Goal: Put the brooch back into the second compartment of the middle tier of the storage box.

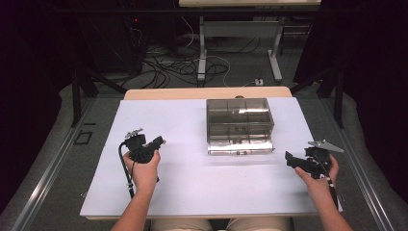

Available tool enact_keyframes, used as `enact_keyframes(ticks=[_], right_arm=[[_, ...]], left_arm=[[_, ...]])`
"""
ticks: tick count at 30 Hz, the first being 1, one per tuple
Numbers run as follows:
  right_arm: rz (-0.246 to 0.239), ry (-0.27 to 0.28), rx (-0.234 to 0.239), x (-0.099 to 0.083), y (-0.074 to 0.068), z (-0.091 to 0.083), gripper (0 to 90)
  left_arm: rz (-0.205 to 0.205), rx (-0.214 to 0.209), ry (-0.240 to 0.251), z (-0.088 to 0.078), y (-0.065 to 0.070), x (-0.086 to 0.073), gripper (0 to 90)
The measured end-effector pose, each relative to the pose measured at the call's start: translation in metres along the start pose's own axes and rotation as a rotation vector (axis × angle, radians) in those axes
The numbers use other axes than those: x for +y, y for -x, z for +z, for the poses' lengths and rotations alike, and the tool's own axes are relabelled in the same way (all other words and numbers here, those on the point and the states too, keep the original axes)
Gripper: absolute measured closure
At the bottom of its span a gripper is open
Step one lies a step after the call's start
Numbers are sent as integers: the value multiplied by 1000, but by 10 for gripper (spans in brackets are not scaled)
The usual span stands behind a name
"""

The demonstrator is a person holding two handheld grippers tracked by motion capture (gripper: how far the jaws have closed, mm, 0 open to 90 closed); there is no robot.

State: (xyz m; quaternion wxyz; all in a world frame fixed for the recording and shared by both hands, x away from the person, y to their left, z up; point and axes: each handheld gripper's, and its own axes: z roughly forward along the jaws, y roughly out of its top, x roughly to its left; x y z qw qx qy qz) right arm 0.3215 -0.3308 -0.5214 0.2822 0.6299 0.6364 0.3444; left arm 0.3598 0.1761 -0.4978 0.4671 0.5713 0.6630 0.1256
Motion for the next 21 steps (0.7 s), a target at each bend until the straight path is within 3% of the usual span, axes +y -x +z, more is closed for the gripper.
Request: enact_keyframes(ticks=[5, 11, 21], right_arm=[[1, 0, 3, 0, 0, 0, 54], [0, 0, 0, 0, 0, 0, 54], [0, 0, 5, 0, -1, 0, 54]], left_arm=[[-19, -43, -23, 3, 8, 1, 896], [0, -93, -53, 6, 20, 2, 896], [44, -134, -80, 14, 44, 1, 896]])
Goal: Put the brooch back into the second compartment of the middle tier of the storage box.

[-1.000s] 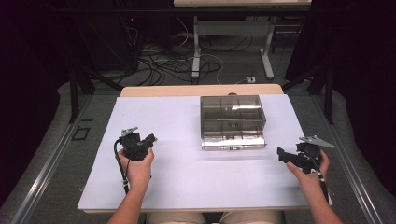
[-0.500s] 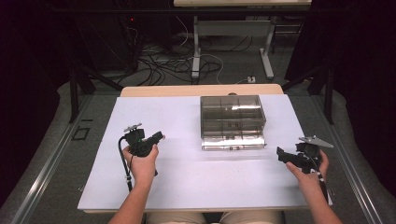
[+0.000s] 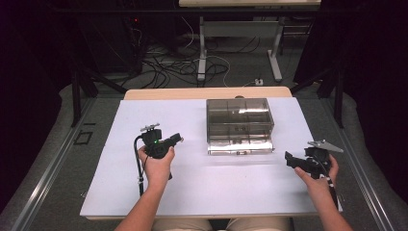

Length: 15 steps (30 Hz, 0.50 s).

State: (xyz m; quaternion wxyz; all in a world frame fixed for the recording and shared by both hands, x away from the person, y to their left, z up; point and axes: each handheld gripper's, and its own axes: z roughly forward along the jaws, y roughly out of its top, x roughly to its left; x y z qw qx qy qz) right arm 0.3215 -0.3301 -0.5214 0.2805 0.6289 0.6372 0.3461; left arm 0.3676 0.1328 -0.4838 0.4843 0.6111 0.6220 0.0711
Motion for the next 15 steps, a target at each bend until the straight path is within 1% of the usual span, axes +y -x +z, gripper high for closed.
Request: enact_keyframes(ticks=[2, 5, 6, 9, 10, 11, 12, 13, 15], right_arm=[[-3, 8, -7, 0, 0, 1, 54], [-7, 1, 2, 0, -1, 0, 54], [-12, 3, 1, 0, 0, 0, 54], [-5, 0, 3, 0, -1, 0, 54], [-6, 6, -8, 0, -1, 1, 54], [-4, 30, -11, -1, -1, 3, 54], [-9, -7, -6, 0, -1, 0, 54], [-4, -1, 3, 0, -1, 0, 54], [-15, -1, 0, 0, -1, 1, 54]], left_arm=[[11, -10, -8, 2, 5, 0, 896], [23, -20, -9, 6, 13, 1, 896], [38, -26, -25, 6, 15, 1, 896], [44, -32, -13, 11, 23, 1, 896], [46, -35, -14, 12, 25, 0, 896], [51, -39, -17, 13, 27, 0, 896], [52, -42, -20, 15, 30, 0, 896], [63, -44, -24, 16, 32, 0, 896], [77, -49, -32, 19, 36, 0, 896]])
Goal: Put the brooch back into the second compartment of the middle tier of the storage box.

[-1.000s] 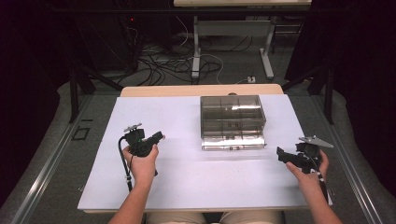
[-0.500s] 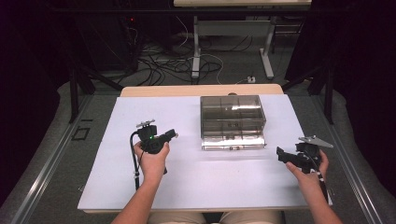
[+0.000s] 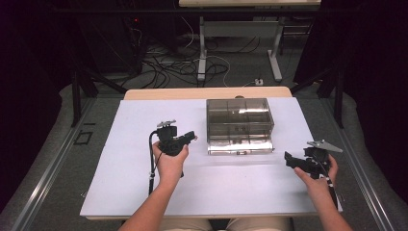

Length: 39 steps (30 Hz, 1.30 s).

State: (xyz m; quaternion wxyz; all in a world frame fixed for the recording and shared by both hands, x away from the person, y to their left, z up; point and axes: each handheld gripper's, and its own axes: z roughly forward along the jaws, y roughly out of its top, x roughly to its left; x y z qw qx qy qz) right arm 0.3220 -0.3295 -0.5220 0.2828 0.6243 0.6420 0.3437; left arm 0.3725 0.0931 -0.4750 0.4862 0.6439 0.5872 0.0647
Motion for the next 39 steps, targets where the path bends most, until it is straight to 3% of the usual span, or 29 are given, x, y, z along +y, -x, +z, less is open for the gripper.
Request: enact_keyframes(ticks=[16, 20, 23, 39], right_arm=[[18, 1, 8, 1, 1, 1, 54], [1, -2, 6, 0, 1, 2, 54], [8, 2, 10, 1, 1, 1, 54], [14, 6, 4, 0, 0, -1, 54]], left_arm=[[41, -57, -41, 22, 30, 4, 896], [40, -67, -39, 27, 35, 5, 896], [34, -69, -35, 31, 39, 4, 896], [89, -93, -54, 43, 66, 10, 896]])
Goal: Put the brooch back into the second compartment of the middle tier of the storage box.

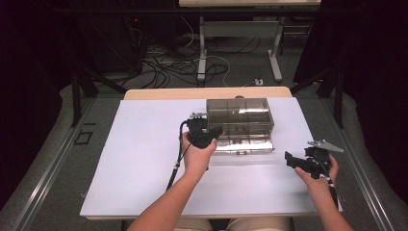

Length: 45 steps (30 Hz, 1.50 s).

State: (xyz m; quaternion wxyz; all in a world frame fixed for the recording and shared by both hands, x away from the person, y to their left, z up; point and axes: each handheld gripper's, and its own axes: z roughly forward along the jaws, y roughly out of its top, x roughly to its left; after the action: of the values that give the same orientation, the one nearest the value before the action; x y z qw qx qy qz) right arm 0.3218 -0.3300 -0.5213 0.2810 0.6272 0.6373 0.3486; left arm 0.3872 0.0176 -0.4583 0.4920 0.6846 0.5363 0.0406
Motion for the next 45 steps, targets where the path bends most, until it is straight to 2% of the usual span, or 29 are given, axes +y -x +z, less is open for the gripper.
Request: enact_keyframes(ticks=[3, 4, 5, 15, 41, 45], right_arm=[[-5, -5, 4, 0, 0, 0, 54], [-2, 13, -6, -1, -1, 1, 54], [-3, 1, -1, 0, -1, 0, 54], [-14, 1, 8, 0, -1, 0, 54], [-7, -6, 12, 0, -1, 1, 54], [-8, -5, 10, 0, -1, 1, 54]], left_arm=[[-3, -2, 5, 3, 3, 0, 896], [-2, 0, 1, 4, 3, 0, 896], [-2, -2, -1, 5, 4, 0, 896], [0, -4, -11, 12, 8, -1, 896], [22, -11, -67, 38, 18, -12, 896], [31, -15, -89, 42, 19, -13, 896]])
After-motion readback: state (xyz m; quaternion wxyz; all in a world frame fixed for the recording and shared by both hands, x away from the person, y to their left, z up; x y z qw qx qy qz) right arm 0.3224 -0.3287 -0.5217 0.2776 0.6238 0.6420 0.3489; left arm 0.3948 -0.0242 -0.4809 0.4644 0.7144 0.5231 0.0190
